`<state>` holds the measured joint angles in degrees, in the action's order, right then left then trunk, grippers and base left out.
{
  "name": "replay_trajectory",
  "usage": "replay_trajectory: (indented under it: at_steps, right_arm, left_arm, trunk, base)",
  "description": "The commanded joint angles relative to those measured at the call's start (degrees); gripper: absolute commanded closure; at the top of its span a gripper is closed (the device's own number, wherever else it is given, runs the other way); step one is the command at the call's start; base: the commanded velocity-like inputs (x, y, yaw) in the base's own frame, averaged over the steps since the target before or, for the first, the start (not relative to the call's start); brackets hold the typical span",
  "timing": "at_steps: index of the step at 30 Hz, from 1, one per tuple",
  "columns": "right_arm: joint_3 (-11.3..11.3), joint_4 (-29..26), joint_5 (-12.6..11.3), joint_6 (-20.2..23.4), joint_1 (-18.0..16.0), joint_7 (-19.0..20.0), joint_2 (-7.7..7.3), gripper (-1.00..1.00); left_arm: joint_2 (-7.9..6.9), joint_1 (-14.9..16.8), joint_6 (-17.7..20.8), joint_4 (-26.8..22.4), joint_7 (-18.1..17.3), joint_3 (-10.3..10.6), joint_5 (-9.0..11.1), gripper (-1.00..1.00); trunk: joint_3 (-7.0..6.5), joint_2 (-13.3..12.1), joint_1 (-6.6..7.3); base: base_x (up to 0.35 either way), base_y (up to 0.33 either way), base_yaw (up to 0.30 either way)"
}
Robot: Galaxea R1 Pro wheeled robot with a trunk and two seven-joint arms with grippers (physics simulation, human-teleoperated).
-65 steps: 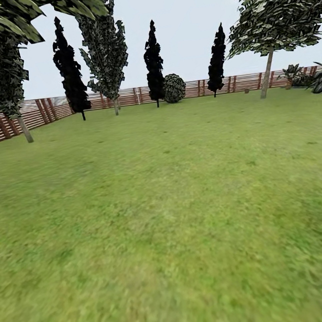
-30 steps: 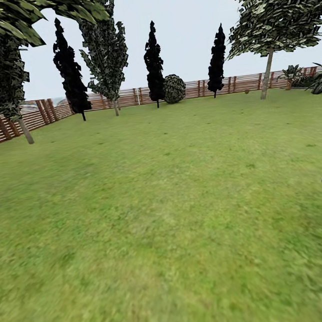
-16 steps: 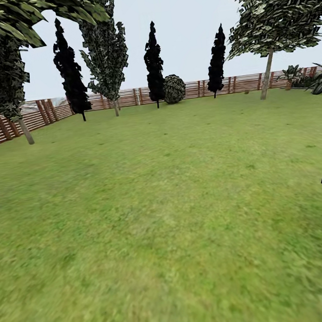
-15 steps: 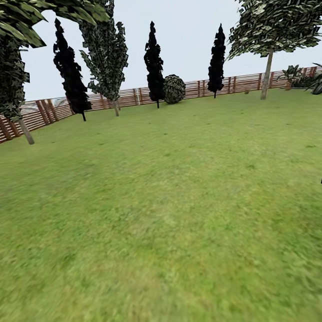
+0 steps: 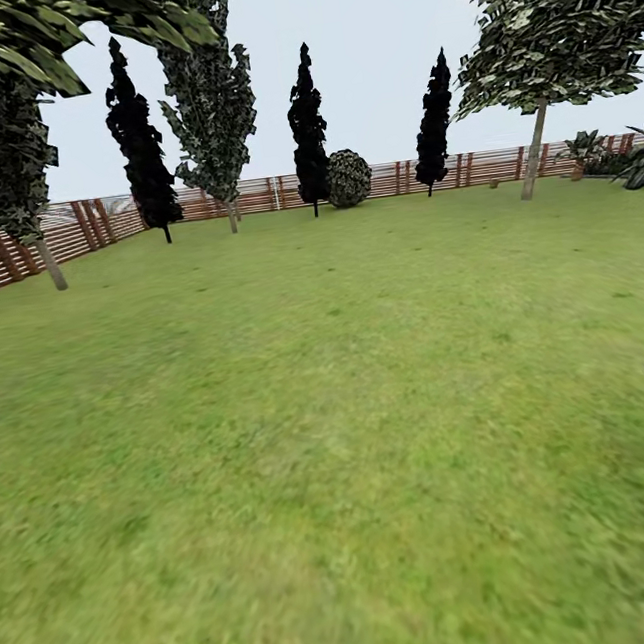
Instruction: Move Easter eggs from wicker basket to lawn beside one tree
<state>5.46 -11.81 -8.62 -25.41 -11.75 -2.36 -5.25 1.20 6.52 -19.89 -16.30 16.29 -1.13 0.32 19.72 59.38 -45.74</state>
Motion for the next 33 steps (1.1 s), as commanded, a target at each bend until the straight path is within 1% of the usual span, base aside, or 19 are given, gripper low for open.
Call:
replay_trajectory:
  at_steps: [1, 11, 17, 23, 29, 33]
  right_arm:
    - [0.5, 0.0, -0.4, -0.2, 0.0, -0.3, -0.03, -1.0]
    - [0.5, 0.0, -0.4, -0.2, 0.0, -0.2, 0.09, -1.0]
    - [0.5, 0.0, -0.4, -0.2, 0.0, -0.2, 0.22, -1.0]
    - [0.6, 0.1, -0.3, -0.2, 0.0, -0.2, 0.22, -1.0]
    - [0.6, 0.1, -0.3, -0.2, 0.0, -0.2, 0.17, -1.0]
    - [0.6, 0.1, -0.3, -0.2, 0.0, -0.2, 0.15, -1.0]
  left_arm:
    - [0.03, 0.0, -0.2, 0.0, 0.1, -0.1, 0.0, -1.0]
    - [-0.13, 0.1, -0.1, 0.0, 0.2, -0.1, 0.1, -1.0]
    - [-0.47, 0.1, 0.0, -0.2, 0.2, -0.2, 0.1, -1.0]
    - [-0.81, 0.0, 0.0, 0.2, -0.3, -0.2, 0.0, -1.0]
    - [-0.4, 0.1, -0.1, 0.3, -0.5, 0.1, -0.2, -1.0]
    - [-0.44, 0.1, -0.1, 0.3, -0.5, 0.2, -0.3, -1.0]
  trunk:
    - [0.06, 0.0, -0.03]
    - [0.06, 0.0, -0.03]
    - [0.06, 0.0, -0.03]
    - [0.06, 0.0, -0.03]
    - [0.06, 0.0, -0.03]
    - [0.06, 0.0, -0.03]
  base:
    - [0.315, -0.095, 0.0]
    - [0.33, -0.029, 0.0]
    - [0.336, 0.01, -0.017]
    - [0.335, 0.002, -0.204]
    - [0.336, 0.0, -0.247]
    - [0.335, 0.036, -0.248]
